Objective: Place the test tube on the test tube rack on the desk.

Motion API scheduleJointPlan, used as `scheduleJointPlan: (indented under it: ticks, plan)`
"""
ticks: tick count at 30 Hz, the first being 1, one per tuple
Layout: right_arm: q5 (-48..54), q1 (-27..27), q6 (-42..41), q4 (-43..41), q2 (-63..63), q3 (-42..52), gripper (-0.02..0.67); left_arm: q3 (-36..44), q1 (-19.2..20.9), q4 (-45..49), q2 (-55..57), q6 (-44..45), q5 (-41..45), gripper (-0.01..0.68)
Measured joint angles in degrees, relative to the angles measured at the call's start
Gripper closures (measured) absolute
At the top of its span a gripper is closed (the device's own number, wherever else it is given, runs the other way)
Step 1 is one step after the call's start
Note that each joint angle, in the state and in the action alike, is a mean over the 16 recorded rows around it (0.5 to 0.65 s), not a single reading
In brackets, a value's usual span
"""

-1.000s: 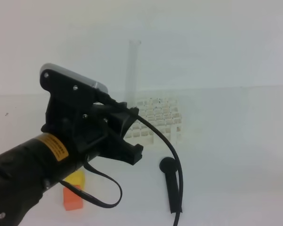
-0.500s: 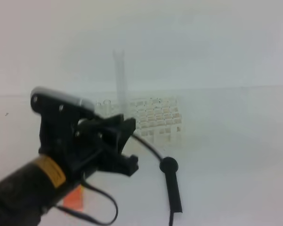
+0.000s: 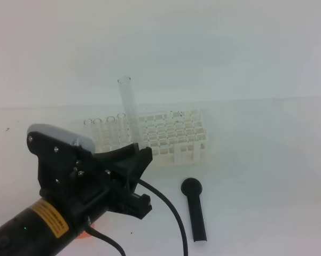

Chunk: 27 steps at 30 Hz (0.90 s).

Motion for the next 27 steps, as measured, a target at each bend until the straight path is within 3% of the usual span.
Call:
scheduleJointPlan:
  ticks: [10, 18, 27]
  plan:
    - [5.68, 0.48, -14.7, 14.0, 8.41, 0.0, 0.65, 0.04, -0.06, 4.07, 0.01, -0.46, -1.84, 0.673]
    - [18.41, 0.48, -26.3, 15.37, 15.07, -0.36, 0.65, 0.68, -0.06, 12.23, 0.01, -1.83, -3.37, 0.673]
    - [27.53, 0.54, -29.85, 16.25, 19.81, -1.95, 0.65, 3.73, -0.06, 14.34, 0.01, -3.14, -5.7, 0.673]
